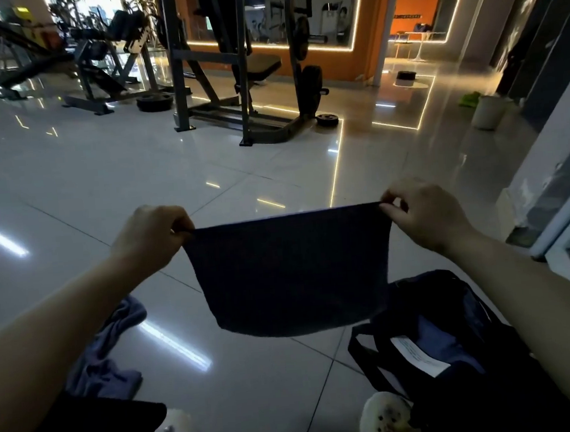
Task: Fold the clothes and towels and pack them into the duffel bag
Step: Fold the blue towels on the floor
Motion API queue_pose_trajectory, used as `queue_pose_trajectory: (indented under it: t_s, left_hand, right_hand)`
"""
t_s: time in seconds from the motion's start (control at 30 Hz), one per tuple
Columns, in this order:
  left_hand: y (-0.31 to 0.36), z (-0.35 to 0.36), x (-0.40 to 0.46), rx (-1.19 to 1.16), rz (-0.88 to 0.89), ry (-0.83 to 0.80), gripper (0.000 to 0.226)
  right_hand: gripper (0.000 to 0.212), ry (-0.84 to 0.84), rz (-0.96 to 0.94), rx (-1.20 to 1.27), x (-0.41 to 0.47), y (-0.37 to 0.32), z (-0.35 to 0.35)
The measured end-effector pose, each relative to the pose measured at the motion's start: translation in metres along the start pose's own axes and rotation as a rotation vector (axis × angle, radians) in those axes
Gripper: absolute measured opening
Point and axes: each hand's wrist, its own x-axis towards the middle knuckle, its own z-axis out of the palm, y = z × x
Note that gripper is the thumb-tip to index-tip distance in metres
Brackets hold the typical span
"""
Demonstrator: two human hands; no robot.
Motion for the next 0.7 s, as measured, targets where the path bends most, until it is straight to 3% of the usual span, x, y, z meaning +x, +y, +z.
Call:
queue_pose_trajectory:
  t_s: [0.1, 0.27, 0.47, 0.53, 0.7]
  left_hand:
    - [-0.004, 0.002, 0.001, -0.028, -0.02, -0.016, 0.006]
    - [-0.013, 0.005, -0.002, -0.072, -0.038, -0.149, 0.005]
    - [-0.02, 0.02, -0.022, 0.269, 0.126, -0.535, 0.02]
    - [-0.02, 0.023, -0.027, 0.278, 0.142, -0.579, 0.017]
    - [-0.031, 0.042, -0.02, 0.166, 0.035, -0.763, 0.005]
  right_hand:
    - [0.008, -0.024, 0.021, 0.047, -0.001, 0.002, -0.002]
    - [0.005, -0.255, 0.093, 0.173, -0.01, 0.006, 0.001]
    - [0.007, -0.618, 0.074, -0.02, -0.026, 0.0, 0.018]
    - [0.008, -0.732, 0.073, -0.072, -0.031, 0.002, 0.02]
    - [0.011, -0.895, 0.119, 0.086, -0.026, 0.012, 0.042]
